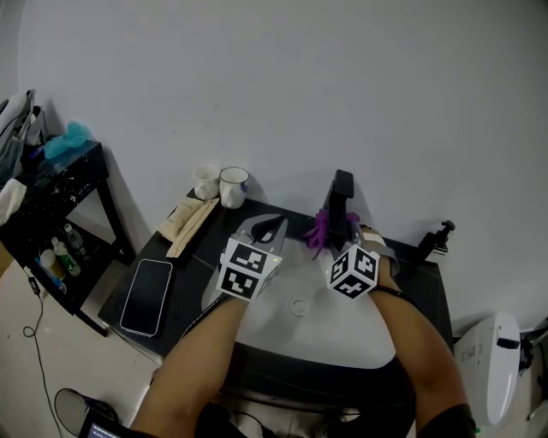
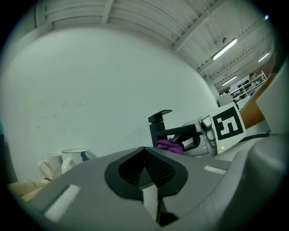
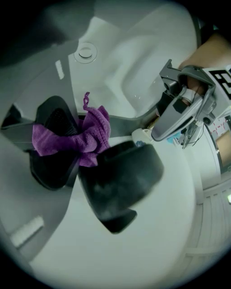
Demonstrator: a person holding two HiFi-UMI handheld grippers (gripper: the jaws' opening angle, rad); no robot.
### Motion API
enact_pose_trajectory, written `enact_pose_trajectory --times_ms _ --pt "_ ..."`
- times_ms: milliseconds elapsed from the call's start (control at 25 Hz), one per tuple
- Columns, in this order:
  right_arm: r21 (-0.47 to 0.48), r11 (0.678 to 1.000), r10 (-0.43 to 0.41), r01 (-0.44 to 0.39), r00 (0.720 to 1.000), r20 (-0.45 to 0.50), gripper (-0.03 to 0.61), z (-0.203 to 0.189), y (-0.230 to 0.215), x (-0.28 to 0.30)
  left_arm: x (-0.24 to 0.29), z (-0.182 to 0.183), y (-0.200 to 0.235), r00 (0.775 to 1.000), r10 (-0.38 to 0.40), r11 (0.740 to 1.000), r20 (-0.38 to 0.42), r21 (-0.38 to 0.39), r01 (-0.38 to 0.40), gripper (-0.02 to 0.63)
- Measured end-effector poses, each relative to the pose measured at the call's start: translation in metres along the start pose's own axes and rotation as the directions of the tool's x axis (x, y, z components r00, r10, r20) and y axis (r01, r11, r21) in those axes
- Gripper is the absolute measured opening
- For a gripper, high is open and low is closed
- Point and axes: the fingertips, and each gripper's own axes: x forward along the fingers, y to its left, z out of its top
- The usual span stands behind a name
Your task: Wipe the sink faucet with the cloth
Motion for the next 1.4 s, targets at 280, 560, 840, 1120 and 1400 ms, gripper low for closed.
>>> enact_pose_trajectory --times_ms 280,560,840,1120,1400 --pt "-0.004 0.996 0.086 -0.086 0.995 -0.04 0.091 -0.007 0.025 0.007 0.0 0.0 0.001 1.0 0.004 1.0 0.004 -0.005 -0.004 0.017" --pt "-0.081 0.996 0.019 -0.02 1.0 -0.018 0.096 -0.018 0.002 -0.033 -0.001 -0.004 0.002 1.0 0.01 1.0 -0.015 -0.009 -0.01 0.017" --pt "-0.029 0.985 -0.172 0.17 0.983 -0.059 0.097 -0.045 -0.11 -0.063 -0.001 -0.007 -0.001 0.999 0.005 1.0 -0.032 0.0 -0.005 0.017" --pt "-0.021 0.969 -0.245 0.245 0.969 -0.034 0.097 -0.019 -0.157 -0.058 0.0 -0.006 -0.003 1.0 -0.002 1.0 -0.03 -0.004 0.002 0.017" --pt "-0.097 0.985 -0.147 0.142 0.988 -0.044 0.095 -0.01 -0.11 -0.024 0.001 -0.004 -0.001 1.0 -0.002 1.0 -0.015 -0.019 0.001 0.017"
